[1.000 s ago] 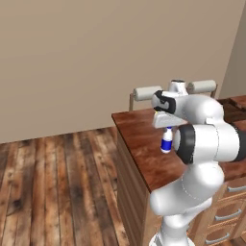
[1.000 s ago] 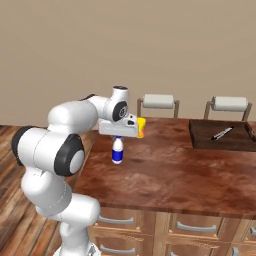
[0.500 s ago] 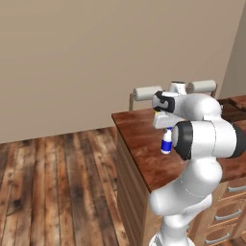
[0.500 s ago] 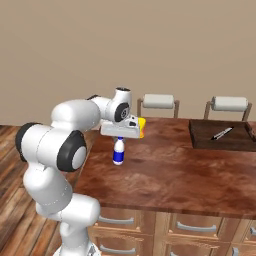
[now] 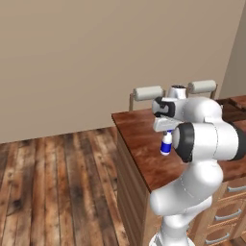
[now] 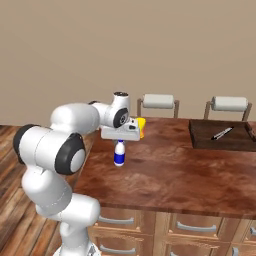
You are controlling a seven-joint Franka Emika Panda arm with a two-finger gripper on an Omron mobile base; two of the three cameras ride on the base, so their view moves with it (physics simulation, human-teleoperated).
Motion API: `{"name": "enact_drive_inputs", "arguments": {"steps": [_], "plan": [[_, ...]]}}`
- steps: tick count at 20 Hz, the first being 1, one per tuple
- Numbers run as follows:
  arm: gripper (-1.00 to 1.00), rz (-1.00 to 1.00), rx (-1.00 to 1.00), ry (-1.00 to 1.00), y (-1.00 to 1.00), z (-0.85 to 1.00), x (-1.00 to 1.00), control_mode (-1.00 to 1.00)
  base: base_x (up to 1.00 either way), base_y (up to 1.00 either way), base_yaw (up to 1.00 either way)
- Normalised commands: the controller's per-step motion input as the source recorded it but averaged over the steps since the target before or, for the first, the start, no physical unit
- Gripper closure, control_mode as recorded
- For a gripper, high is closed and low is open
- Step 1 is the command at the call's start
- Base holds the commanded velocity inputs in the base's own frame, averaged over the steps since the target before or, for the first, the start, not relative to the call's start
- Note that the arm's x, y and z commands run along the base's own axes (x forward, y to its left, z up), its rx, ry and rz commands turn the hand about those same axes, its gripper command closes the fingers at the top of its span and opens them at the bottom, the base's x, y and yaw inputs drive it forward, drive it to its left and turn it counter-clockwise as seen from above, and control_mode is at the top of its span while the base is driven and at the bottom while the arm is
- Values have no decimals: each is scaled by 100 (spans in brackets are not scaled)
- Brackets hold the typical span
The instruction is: Place the drinks on the dining counter in a tight cluster.
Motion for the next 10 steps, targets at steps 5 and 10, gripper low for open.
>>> {"name": "enact_drive_inputs", "arguments": {"steps": [5, 10], "plan": [[100, 0, -3, -1, 0, -36, 0, -100, 0, 0, 0], [100, 0, -6, 0, 0, -25, 0, -100, 0, 0, 0]]}}
